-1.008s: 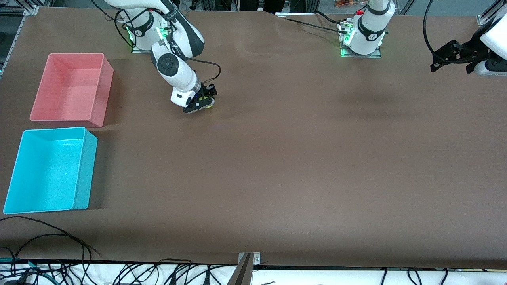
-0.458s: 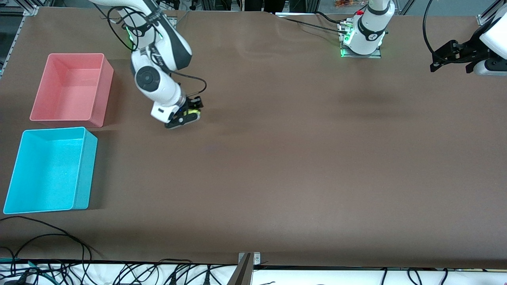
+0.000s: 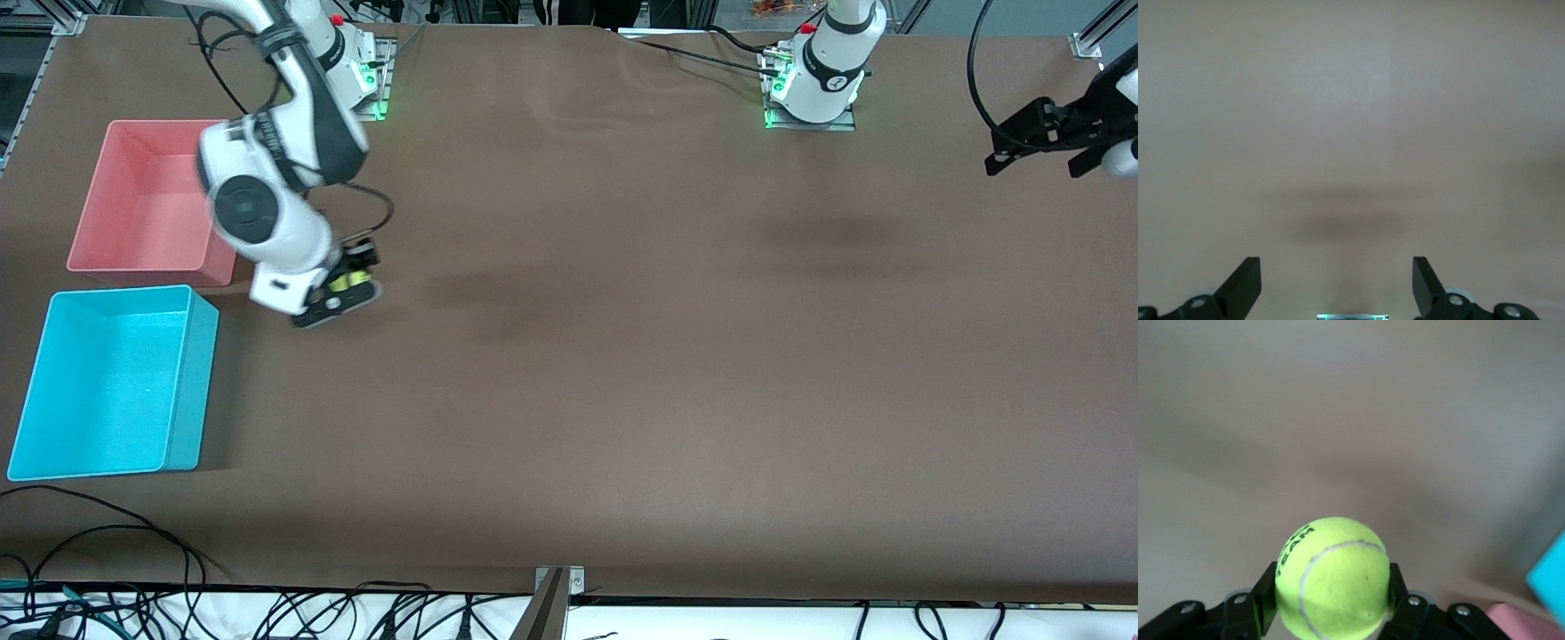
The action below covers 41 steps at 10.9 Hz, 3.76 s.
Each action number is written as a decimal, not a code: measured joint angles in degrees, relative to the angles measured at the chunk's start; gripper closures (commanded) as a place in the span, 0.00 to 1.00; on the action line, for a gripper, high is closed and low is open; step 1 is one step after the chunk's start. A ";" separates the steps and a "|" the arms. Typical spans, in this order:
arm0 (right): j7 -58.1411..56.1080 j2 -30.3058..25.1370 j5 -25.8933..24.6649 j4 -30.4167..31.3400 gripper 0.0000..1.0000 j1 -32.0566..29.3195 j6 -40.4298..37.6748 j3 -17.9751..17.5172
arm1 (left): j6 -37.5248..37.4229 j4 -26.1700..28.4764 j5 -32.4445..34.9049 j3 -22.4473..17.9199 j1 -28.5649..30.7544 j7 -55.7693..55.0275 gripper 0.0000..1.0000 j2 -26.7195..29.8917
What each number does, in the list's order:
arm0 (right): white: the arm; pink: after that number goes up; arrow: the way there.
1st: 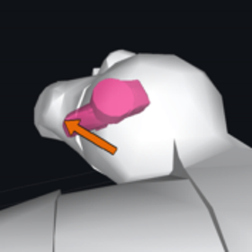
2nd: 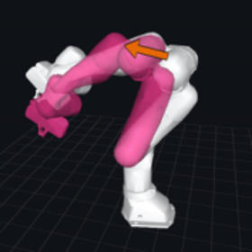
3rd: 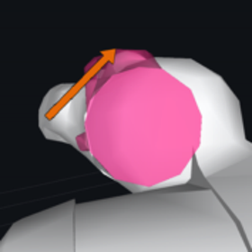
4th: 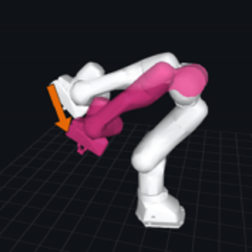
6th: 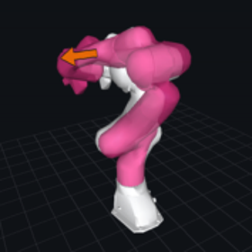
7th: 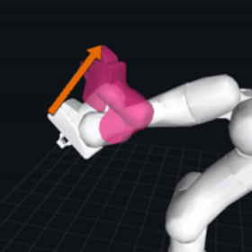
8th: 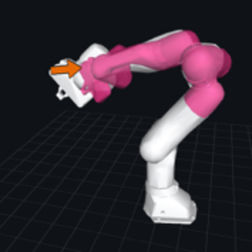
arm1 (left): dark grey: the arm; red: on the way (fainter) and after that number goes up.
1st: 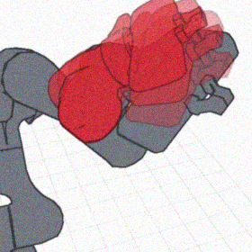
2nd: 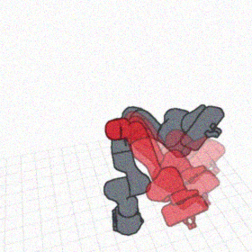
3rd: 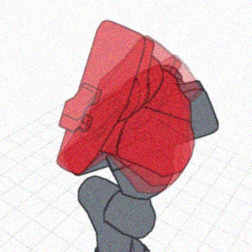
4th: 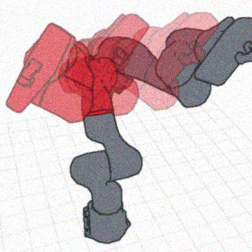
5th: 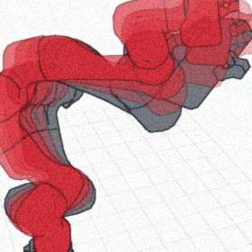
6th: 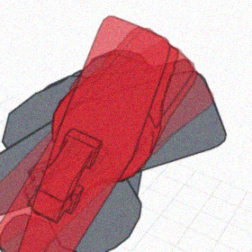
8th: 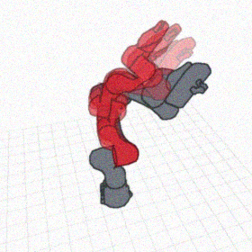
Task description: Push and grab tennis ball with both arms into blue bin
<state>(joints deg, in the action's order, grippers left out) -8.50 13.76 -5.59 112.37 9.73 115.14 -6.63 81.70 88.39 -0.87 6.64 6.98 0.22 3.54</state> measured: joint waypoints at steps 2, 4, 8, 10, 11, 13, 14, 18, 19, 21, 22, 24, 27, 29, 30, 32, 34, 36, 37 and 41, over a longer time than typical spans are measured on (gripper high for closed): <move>-10.91 0.38 -0.10 -1.54 0.76 -1.08 0.00 7.62 | -0.03 -1.36 -0.02 0.09 -0.08 -0.12 0.00 -1.50; -18.54 1.04 -0.19 -2.95 0.76 -4.45 0.21 11.37 | -0.05 -1.57 -0.03 0.21 -0.22 -0.13 0.00 -1.75; -32.60 7.57 -0.21 -9.75 0.76 -14.71 1.10 12.31 | -0.16 -1.69 -0.03 0.28 -0.26 -0.13 0.00 -1.79; -36.74 11.65 -0.19 -13.13 0.76 -17.98 1.31 12.33 | -0.17 -1.75 -0.03 0.29 -0.26 -0.13 0.00 -1.79; -37.94 13.02 0.43 -13.85 0.76 -19.19 1.35 12.33 | -0.17 -1.80 -0.04 0.30 -0.26 -0.13 0.00 -1.79; -41.24 14.82 1.61 -14.08 0.76 -20.88 1.13 12.28 | -0.17 -1.94 -0.36 0.33 -0.35 -0.12 0.00 -1.79; -43.00 15.87 3.11 -14.09 0.76 -21.83 1.08 12.27 | -0.17 -1.98 -0.68 0.37 -0.48 -0.12 0.00 -1.79; -48.17 20.55 6.48 -14.19 0.00 -25.21 1.15 12.19 | -0.17 -2.07 -0.72 0.52 -2.50 -0.29 0.00 -1.79; -48.32 20.97 6.57 -14.33 0.00 -25.49 1.16 12.19 | -0.17 -2.09 -0.72 0.32 -2.48 -0.30 0.00 -1.79; -48.33 21.00 6.67 -15.29 0.00 -25.51 1.14 12.03 | -0.17 -2.11 -0.72 0.41 -2.59 -0.30 0.00 -1.79; -48.33 20.98 6.72 -16.15 0.00 -25.49 1.10 11.89 | -0.17 -2.12 -0.72 0.50 -2.98 -0.30 0.00 -1.80; -47.94 20.81 6.87 -18.25 0.00 -25.45 0.22 11.64 | -0.17 -2.15 -0.72 0.81 -3.53 -0.30 0.00 -1.79; -41.61 19.71 6.86 -26.84 0.00 -24.83 -10.21 11.35 | -0.17 -2.17 -0.72 1.38 -3.65 -0.30 0.00 -1.80; -38.67 17.74 6.86 -31.67 0.00 -24.14 -15.63 11.28 | -0.17 -2.22 -0.72 2.10 -3.70 -0.30 0.00 -1.80; -36.54 16.45 6.82 -33.54 0.00 -23.97 -17.03 11.28 | -0.17 -2.25 -0.71 2.34 -3.74 -0.30 0.00 -1.80; -27.98 12.45 6.87 -35.45 0.00 -23.87 -19.94 11.27 | -0.17 -2.33 -0.71 2.45 -3.78 -0.30 0.00 -1.81; -17.42 7.99 6.93 -35.65 0.00 -22.91 -22.28 11.04 | -0.17 -2.38 -0.71 2.44 -3.78 -0.30 0.00 -1.81; -8.21 4.71 6.95 -35.65 0.00 -21.02 -24.11 10.17 | -0.17 -2.39 -0.71 2.44 -3.78 -0.30 0.00 -1.81; -4.64 3.23 6.95 -35.16 0.00 -20.49 -24.60 9.19 | -0.17 -2.39 -0.71 2.44 -3.78 -0.30 0.00 -1.81; 1.31 -9.04 6.96 -22.43 0.00 -17.21 -18.33 7.66 | -0.17 -2.43 -0.71 2.37 -3.78 -0.30 0.00 -1.82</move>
<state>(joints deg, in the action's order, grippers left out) -7.19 4.72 1.37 89.94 -7.48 96.82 1.02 81.53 85.96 -1.57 9.01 3.20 -0.08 1.72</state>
